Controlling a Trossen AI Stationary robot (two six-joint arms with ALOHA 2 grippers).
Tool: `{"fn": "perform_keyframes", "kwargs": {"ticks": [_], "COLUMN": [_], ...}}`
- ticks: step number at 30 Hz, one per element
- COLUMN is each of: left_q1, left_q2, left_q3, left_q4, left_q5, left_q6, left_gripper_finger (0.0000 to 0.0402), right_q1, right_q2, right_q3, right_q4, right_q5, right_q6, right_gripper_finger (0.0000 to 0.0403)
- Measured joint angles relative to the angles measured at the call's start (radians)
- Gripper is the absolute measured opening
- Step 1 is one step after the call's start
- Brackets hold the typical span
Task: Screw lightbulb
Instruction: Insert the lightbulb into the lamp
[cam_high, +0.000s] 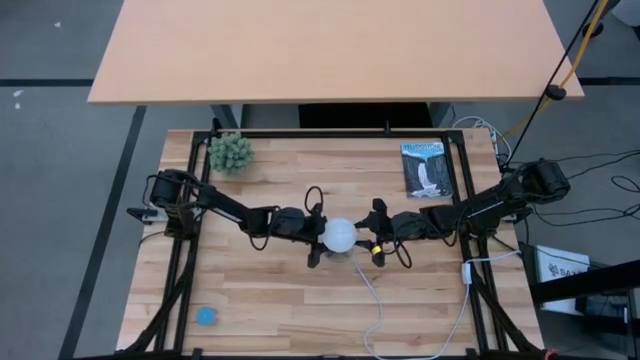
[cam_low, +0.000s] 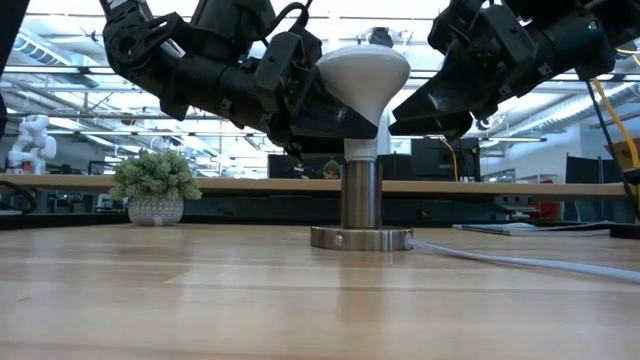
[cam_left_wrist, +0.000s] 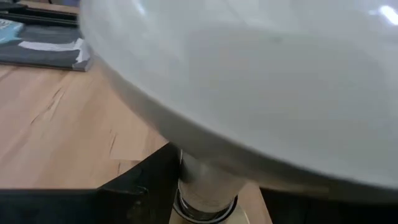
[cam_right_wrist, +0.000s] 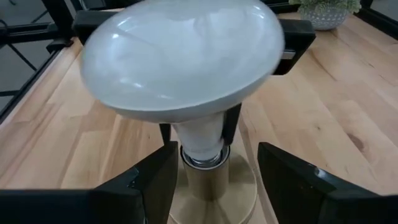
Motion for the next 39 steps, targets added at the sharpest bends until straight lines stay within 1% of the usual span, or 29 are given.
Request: {"fn": "perform_keyframes", "kwargs": {"ticks": [10, 13, 15, 17, 21, 23, 28, 30, 33, 37, 39], "left_q1": [0.001, 0.001, 0.001, 0.001, 0.001, 0.001, 0.001, 0.001, 0.001, 0.005, 0.006], "left_q2": [0.0, 0.0, 0.0, 0.0, 0.0, 0.0, 0.0, 0.0, 0.0, 0.0, 0.0], "left_q3": [0.0, 0.0, 0.0, 0.0, 0.001, 0.001, 0.001, 0.001, 0.001, 0.001, 0.001], "left_q4": [-0.001, -0.002, -0.005, -0.005, -0.006, -0.006, -0.006, -0.006, -0.006, -0.006, -0.006], "left_q5": [-0.003, -0.003, -0.003, -0.003, -0.003, -0.004, -0.004, -0.004, -0.004, -0.003, -0.005], "left_q6": [-0.002, -0.003, -0.005, -0.005, -0.006, -0.006, -0.009, -0.009, -0.009, -0.008, -0.009], "left_gripper_finger": [0.0202, 0.0202, 0.0202, 0.0202, 0.0202, 0.0202, 0.0202, 0.0202, 0.0202, 0.0202, 0.0202], "right_q1": [0.0, -0.001, -0.003, -0.005, 0.002, 0.002, 0.003, 0.003, 0.002, 0.003, 0.001], "right_q2": [0.0, 0.0, 0.0, 0.011, 0.046, 0.068, 0.102, 0.108, 0.117, 0.121, 0.121], "right_q3": [0.0, 0.0, 0.0, 0.0, 0.0, 0.0, 0.0, 0.0, 0.0, 0.0, 0.0], "right_q4": [-0.023, -0.06, -0.079, -0.067, 0.021, 0.068, 0.111, 0.111, 0.136, 0.162, 0.163], "right_q5": [0.001, 0.042, 0.058, 0.06, 0.083, 0.081, 0.076, 0.064, 0.017, 0.005, -0.075], "right_q6": [0.005, 0.04, 0.055, 0.073, 0.044, 0.019, 0.019, 0.019, 0.018, 0.017, -0.005], "right_gripper_finger": [0.0189, 0.0174, 0.0153, 0.012, 0.0033, 0.0009, 0.0016, 0.0012, 0.0003, 0.0003, 0.0001]}}
